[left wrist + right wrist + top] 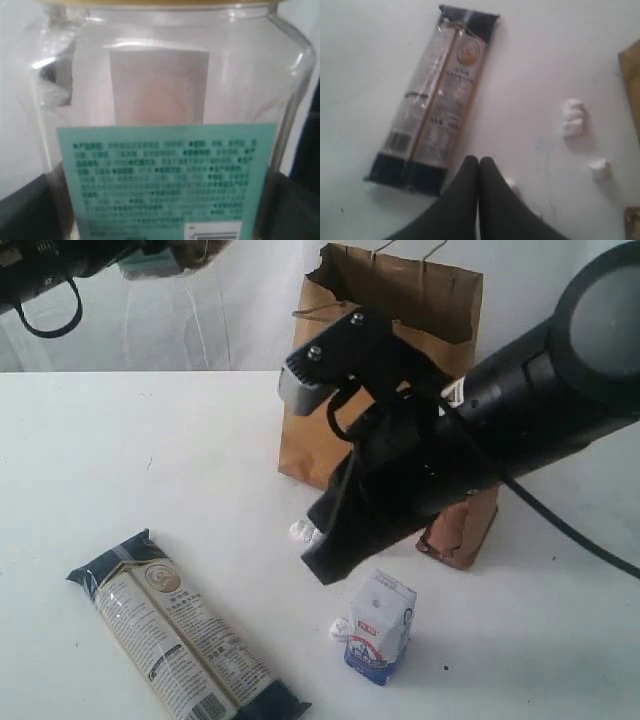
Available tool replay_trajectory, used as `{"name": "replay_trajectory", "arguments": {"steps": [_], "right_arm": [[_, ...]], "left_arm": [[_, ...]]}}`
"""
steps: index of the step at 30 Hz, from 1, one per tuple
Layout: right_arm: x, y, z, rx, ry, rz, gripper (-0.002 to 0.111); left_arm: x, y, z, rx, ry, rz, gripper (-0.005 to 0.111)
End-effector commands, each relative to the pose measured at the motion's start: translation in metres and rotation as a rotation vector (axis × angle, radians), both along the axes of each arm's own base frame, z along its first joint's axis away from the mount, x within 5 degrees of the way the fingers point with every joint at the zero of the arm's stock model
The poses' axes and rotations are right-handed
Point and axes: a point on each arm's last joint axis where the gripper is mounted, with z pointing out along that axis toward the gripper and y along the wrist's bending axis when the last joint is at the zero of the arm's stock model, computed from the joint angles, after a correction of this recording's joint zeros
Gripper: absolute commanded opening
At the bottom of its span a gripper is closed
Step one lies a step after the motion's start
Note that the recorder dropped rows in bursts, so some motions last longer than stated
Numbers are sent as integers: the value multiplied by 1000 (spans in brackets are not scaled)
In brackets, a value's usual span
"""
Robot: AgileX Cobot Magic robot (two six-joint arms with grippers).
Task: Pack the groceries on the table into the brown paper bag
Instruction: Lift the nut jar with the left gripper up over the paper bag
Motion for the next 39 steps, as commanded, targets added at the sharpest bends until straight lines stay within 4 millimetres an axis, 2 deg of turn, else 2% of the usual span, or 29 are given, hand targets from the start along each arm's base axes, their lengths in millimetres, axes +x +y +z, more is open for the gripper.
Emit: {"name": "replay_trajectory", "arguments": {"steps": [1, 7, 10, 11, 12, 15, 16, 18, 20, 26, 28, 32, 39], "right_arm": [[-10, -23, -1, -211, 8, 5, 0], [-31, -45, 23, -225, -27, -13, 0], [-44, -59, 33, -203, -79, -43, 0], [-48, -63, 31, -211, -81, -48, 0], [-58, -76, 23, -259, -74, -71, 0], [-71, -101, 0, -350, -72, -193, 0], [-72, -111, -4, -348, -115, -286, 0], [-73, -118, -9, -285, -143, -405, 0], [-74, -118, -15, -247, -141, -442, 0], [-72, -114, -29, -167, -137, -465, 0], [-71, -110, -34, -116, -153, -463, 0], [-69, -105, -40, -41, -194, -435, 0], [-66, -100, -50, -18, -201, -413, 0]], "left_arm": [[-12, -8, 13, -60, -61, -150, 0], [-23, -17, 26, -194, -187, -324, 0], [-22, -17, 26, -230, -181, -338, 0], [-21, -18, 24, -235, -173, -341, 0], [-21, -20, 24, -274, -186, -375, 0], [-23, -30, 24, -370, -211, -440, 0], [-20, -40, 18, -350, -175, -446, 0], [-17, -59, 14, -299, -156, -460, 0], [-13, -74, 18, -272, -207, -467, 0], [-1, -81, 46, -319, -290, -473, 0], [1, -88, 46, -315, -286, -484, 0], [8, -106, 30, -292, -237, -508, 0], [15, -135, 16, -229, -257, -524, 0]]}}
